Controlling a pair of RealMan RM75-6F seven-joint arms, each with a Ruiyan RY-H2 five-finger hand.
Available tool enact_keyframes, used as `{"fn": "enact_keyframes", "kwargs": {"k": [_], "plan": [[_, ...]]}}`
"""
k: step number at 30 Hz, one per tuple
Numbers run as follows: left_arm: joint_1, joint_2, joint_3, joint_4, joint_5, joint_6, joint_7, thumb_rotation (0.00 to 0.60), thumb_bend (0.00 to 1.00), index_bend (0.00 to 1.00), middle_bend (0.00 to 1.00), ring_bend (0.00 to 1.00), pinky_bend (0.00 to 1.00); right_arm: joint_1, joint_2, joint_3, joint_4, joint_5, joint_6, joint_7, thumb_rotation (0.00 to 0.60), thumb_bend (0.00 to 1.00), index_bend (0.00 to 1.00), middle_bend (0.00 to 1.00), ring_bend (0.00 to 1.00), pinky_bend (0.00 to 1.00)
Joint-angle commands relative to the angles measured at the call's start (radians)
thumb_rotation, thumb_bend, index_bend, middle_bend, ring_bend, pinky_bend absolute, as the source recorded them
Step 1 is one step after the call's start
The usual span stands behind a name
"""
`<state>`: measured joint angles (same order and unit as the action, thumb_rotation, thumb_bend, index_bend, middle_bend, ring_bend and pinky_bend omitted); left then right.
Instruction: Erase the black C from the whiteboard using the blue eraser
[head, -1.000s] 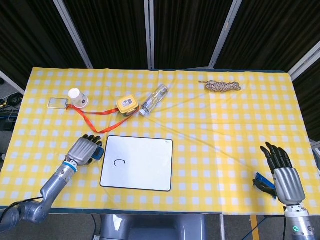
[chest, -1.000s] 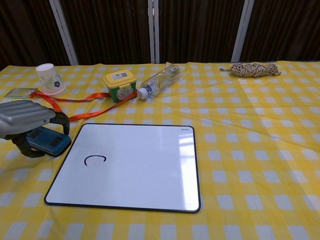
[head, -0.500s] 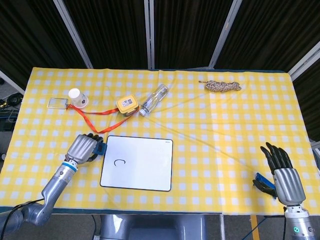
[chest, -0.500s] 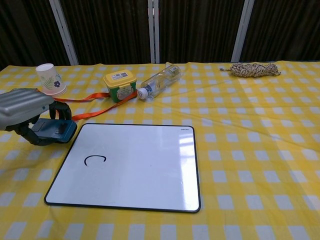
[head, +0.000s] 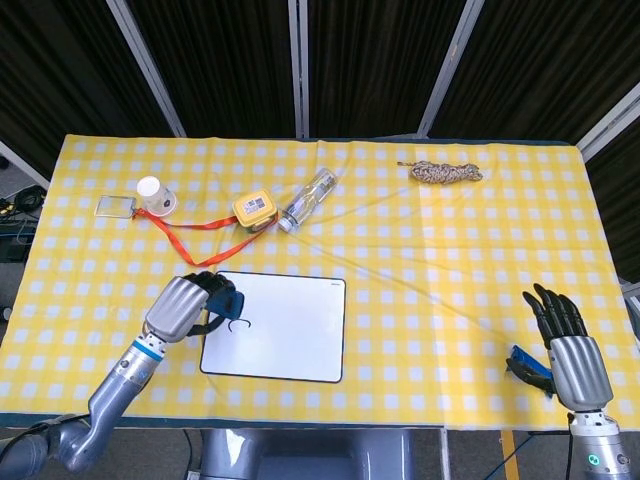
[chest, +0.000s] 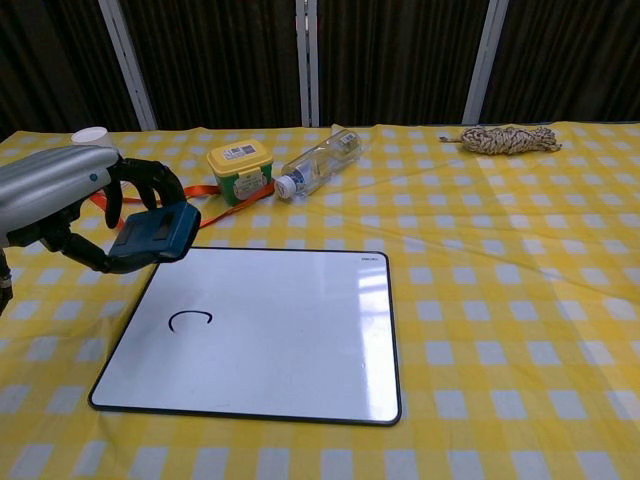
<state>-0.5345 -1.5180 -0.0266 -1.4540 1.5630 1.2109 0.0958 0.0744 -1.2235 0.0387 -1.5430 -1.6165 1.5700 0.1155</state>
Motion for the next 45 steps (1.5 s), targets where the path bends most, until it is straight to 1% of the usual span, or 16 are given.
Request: {"fn": "enact_keyframes", "kwargs": {"k": [1,6,11,16,20,30,37,41,45], "plan": [[-0.004,-0.018,0.014,-0.005,0.016,-0.011,0.005,0.600,0.62,0.76,0.57,0.53,0.52,0.000,0.001,0.001,0.000,0.001,-0.001,0.001,0.600,0.06,0.02,0.00,0.00,0.00],[-0.009,-0.068,0.023,0.025,0.035,-0.014,0.010,0.600,0.62,0.76,0.57,0.53,0.52,0.002,-0.001,0.000,0.002,0.000,-0.005,-0.003,0.600,0.06,0.02,0.00,0.00,0.00],[-0.015,-0.140,0.029,0.070,0.042,-0.026,-0.003,0.600,0.62,0.76,0.57,0.53,0.52,0.002,-0.003,-0.001,0.003,0.000,-0.006,-0.005,0.600,0.06,0.02,0.00,0.00,0.00],[-0.021,-0.178,0.037,0.101,0.044,-0.044,0.010,0.600,0.62,0.76,0.57,0.53,0.52,0.002,-0.002,-0.001,0.003,0.002,-0.008,-0.004,0.600,0.06,0.02,0.00,0.00,0.00],[-0.025,-0.209,0.036,0.133,0.039,-0.054,-0.003,0.600,0.63,0.76,0.57,0.53,0.52,0.003,-0.002,0.000,0.004,0.004,-0.010,-0.002,0.600,0.06,0.02,0.00,0.00,0.00],[-0.019,-0.191,0.032,0.198,0.019,-0.058,-0.027,0.600,0.62,0.76,0.57,0.53,0.52,0.004,-0.003,-0.001,0.006,0.003,-0.012,-0.003,0.600,0.06,0.02,0.00,0.00,0.00],[-0.003,-0.166,0.041,0.262,0.011,-0.048,-0.080,0.600,0.63,0.76,0.57,0.53,0.52,0.004,-0.006,-0.002,0.005,0.000,-0.012,-0.009,0.600,0.06,0.02,0.00,0.00,0.00],[-0.002,-0.163,0.039,0.263,0.018,-0.038,-0.102,0.600,0.62,0.76,0.57,0.53,0.52,0.004,-0.008,-0.003,0.005,-0.002,-0.011,-0.012,0.600,0.06,0.02,0.00,0.00,0.00],[-0.010,-0.170,0.045,0.235,0.036,-0.038,-0.094,0.600,0.62,0.76,0.57,0.53,0.52,0.003,-0.005,0.000,0.004,0.003,-0.009,-0.007,0.600,0.06,0.02,0.00,0.00,0.00]]}}
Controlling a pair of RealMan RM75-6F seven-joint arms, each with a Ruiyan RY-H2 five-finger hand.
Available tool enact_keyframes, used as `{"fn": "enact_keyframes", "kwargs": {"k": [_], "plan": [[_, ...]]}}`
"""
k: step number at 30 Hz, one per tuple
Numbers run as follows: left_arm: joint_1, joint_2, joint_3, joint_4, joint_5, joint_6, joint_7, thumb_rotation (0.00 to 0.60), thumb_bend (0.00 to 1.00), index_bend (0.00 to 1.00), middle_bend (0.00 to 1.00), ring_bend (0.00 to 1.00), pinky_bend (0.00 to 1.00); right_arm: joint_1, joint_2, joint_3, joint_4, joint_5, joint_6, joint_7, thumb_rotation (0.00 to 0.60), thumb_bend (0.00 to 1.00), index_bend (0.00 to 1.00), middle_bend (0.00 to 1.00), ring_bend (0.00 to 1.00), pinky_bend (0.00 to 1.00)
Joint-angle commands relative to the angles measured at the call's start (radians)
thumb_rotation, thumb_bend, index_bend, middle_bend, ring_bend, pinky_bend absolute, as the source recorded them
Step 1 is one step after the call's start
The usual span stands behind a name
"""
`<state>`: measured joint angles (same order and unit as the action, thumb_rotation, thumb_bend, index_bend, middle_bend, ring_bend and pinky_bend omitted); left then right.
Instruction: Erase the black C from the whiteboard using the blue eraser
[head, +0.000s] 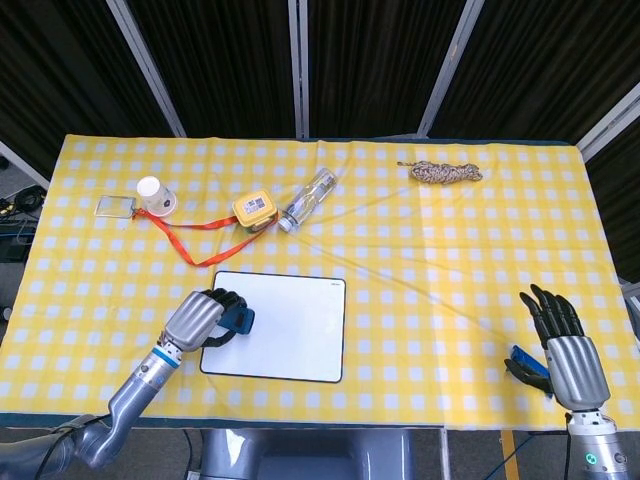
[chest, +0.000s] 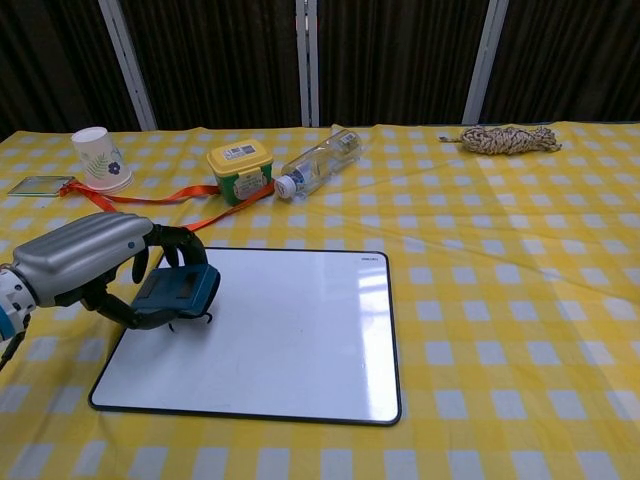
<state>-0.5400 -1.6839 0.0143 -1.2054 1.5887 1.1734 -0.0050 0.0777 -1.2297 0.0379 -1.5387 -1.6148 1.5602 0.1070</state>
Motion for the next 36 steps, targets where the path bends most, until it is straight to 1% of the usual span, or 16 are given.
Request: {"fn": "enact_keyframes", "kwargs": {"k": [1,8,18,22,25,31,36], "plan": [[-0.007,-0.008,0.006,-0.022,0.015,-0.002,0.015,0.600,0.62,0.76,0.57,0.53,0.52,0.000,0.002,0.002,0.000,0.002,0.001,0.003,0.600,0.06,0.02,0.00,0.00,0.00],[-0.015,-0.035,0.014,-0.079,0.023,-0.020,0.057,0.600,0.63,0.76,0.57,0.53,0.52,-0.001,0.005,0.003,0.000,0.002,0.004,0.009,0.600,0.06,0.02,0.00,0.00,0.00],[-0.018,-0.065,0.026,-0.122,0.028,-0.038,0.124,0.600,0.63,0.76,0.57,0.53,0.52,-0.001,0.009,0.003,-0.002,0.001,0.005,0.016,0.600,0.06,0.02,0.00,0.00,0.00],[-0.016,-0.058,0.020,-0.112,0.015,-0.041,0.130,0.600,0.63,0.76,0.57,0.53,0.52,-0.001,0.009,0.002,-0.003,-0.002,0.006,0.014,0.600,0.06,0.02,0.00,0.00,0.00],[-0.018,-0.036,0.000,-0.075,-0.006,-0.045,0.131,0.600,0.63,0.76,0.57,0.53,0.52,-0.001,0.006,0.001,-0.002,-0.003,0.004,0.008,0.600,0.06,0.02,0.00,0.00,0.00],[-0.015,-0.021,-0.025,-0.018,-0.044,-0.052,0.092,0.600,0.63,0.76,0.57,0.53,0.52,0.000,0.003,-0.001,0.000,-0.004,0.001,0.003,0.600,0.06,0.02,0.00,0.00,0.00],[-0.022,-0.020,-0.033,0.016,-0.061,-0.071,0.063,0.600,0.63,0.76,0.57,0.53,0.52,0.002,0.000,-0.001,0.001,-0.003,-0.002,0.002,0.600,0.06,0.02,0.00,0.00,0.00]]}}
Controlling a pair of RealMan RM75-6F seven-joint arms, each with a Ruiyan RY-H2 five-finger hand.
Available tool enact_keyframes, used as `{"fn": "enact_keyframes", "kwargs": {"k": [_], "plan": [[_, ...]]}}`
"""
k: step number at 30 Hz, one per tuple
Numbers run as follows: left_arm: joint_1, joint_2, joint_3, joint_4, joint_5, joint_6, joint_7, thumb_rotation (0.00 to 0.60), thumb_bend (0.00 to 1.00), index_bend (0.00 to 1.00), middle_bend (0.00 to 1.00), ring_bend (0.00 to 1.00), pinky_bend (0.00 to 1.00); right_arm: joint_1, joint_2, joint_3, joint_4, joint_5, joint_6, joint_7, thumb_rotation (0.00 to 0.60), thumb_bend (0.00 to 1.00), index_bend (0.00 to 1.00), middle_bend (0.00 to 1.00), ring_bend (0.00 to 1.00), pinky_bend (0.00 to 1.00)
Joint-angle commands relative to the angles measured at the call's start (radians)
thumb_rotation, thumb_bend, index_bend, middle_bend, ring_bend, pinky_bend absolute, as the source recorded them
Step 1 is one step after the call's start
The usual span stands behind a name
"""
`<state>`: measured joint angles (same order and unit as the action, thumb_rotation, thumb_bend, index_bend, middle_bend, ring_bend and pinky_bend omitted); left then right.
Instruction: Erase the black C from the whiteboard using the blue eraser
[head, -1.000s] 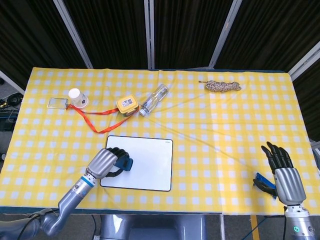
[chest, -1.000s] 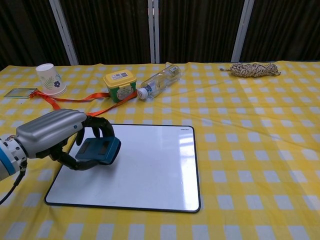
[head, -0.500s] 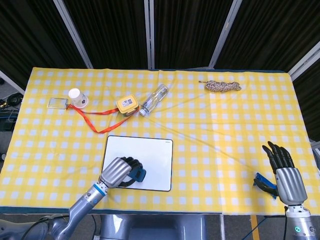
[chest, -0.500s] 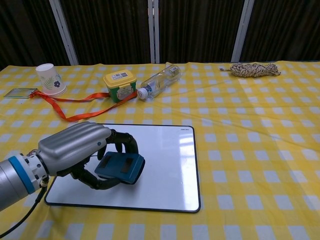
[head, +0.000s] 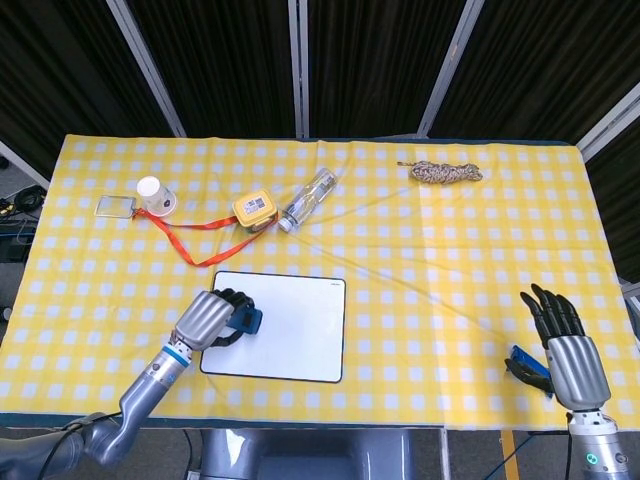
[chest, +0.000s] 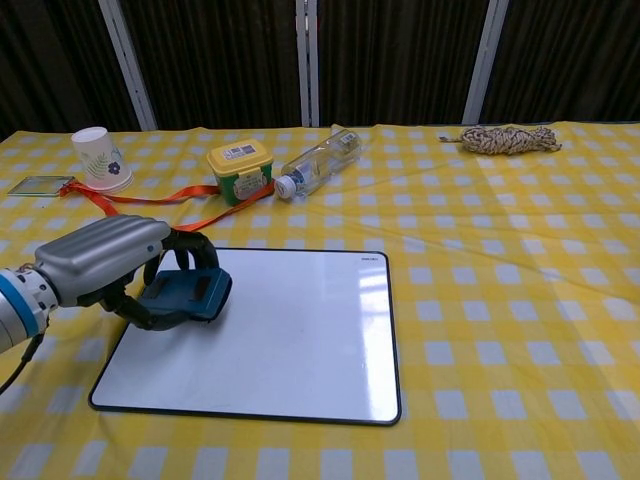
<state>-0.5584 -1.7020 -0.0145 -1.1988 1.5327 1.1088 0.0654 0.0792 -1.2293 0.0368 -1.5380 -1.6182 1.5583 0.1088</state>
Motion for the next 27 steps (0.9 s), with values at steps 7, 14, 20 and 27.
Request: {"fn": "enact_keyframes", "kwargs": {"k": [7,14,20,27], "plan": [[-0.025,-0.038,-0.007,-0.009,0.011,-0.015,0.005,0.600,0.63,0.76,0.57,0.53,0.52,0.000,0.004,0.004,0.000,0.008,0.000,0.011,0.600,0.06,0.02,0.00,0.00,0.00],[-0.042,-0.076,-0.015,-0.058,0.022,-0.011,0.049,0.600,0.63,0.76,0.57,0.54,0.52,0.000,0.011,0.010,0.000,0.015,0.001,0.029,0.600,0.06,0.02,0.00,0.00,0.00],[-0.053,-0.103,-0.023,-0.095,0.020,-0.013,0.087,0.600,0.63,0.76,0.57,0.53,0.52,0.000,0.012,0.008,0.000,0.013,0.000,0.033,0.600,0.06,0.02,0.00,0.00,0.00],[-0.045,-0.088,-0.029,-0.075,-0.008,-0.016,0.091,0.600,0.63,0.76,0.57,0.53,0.52,0.000,0.012,0.007,-0.001,0.010,0.000,0.031,0.600,0.06,0.02,0.00,0.00,0.00]]}}
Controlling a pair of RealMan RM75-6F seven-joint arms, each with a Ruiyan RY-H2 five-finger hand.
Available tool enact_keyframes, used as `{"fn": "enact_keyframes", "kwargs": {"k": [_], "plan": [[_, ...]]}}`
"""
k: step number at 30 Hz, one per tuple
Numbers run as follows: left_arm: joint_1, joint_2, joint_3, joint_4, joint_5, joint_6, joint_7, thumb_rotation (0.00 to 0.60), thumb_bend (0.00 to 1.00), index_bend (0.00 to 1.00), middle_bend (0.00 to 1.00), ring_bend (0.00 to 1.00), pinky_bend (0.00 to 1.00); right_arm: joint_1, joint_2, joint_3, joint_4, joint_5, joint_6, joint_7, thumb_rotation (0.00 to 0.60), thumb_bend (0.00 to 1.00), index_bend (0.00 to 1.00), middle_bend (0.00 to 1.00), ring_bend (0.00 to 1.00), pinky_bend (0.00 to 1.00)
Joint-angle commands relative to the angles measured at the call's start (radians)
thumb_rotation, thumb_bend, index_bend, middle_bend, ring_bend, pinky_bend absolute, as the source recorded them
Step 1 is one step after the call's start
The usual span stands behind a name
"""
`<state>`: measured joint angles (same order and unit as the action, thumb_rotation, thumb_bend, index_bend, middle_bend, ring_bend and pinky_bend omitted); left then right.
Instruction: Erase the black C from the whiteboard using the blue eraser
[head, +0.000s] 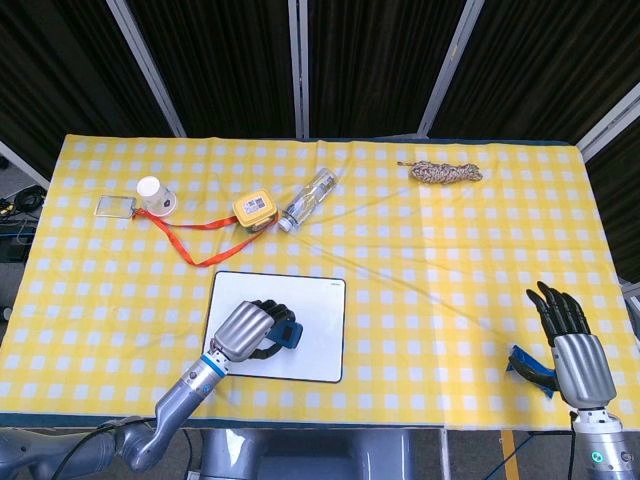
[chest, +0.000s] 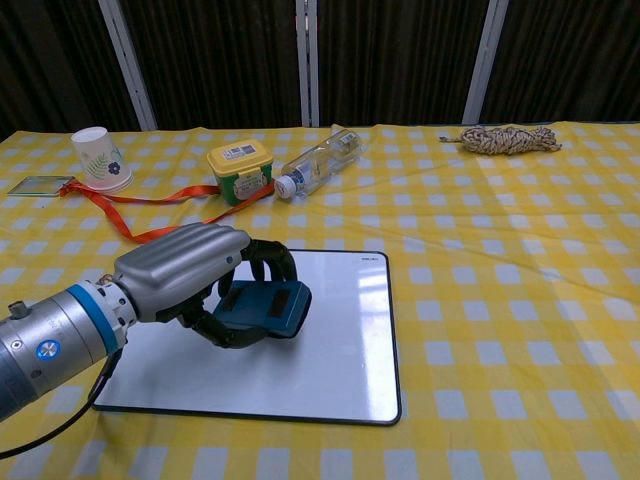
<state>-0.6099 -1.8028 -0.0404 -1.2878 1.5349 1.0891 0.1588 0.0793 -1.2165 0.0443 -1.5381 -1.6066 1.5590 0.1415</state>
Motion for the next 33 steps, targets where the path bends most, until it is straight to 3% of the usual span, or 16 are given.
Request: {"fn": "enact_keyframes", "kwargs": {"k": [1,15,33], "plan": [[0.007,0.018,-0.002,0.018,-0.010,0.004,-0.008,0.600,0.63,0.76,0.57,0.53,0.52,0.000,-0.001,-0.002,-0.001,-0.003,0.000,-0.003,0.600,0.06,0.02,0.00,0.00,0.00],[0.023,0.056,-0.002,0.109,-0.014,0.030,-0.109,0.600,0.63,0.76,0.57,0.53,0.52,0.002,-0.013,-0.009,0.002,-0.014,-0.003,-0.027,0.600,0.06,0.02,0.00,0.00,0.00],[-0.004,-0.063,0.013,0.082,0.017,0.027,-0.090,0.600,0.63,0.76,0.57,0.53,0.52,0.000,-0.006,-0.006,0.003,-0.011,0.004,-0.009,0.600,0.06,0.02,0.00,0.00,0.00]]}}
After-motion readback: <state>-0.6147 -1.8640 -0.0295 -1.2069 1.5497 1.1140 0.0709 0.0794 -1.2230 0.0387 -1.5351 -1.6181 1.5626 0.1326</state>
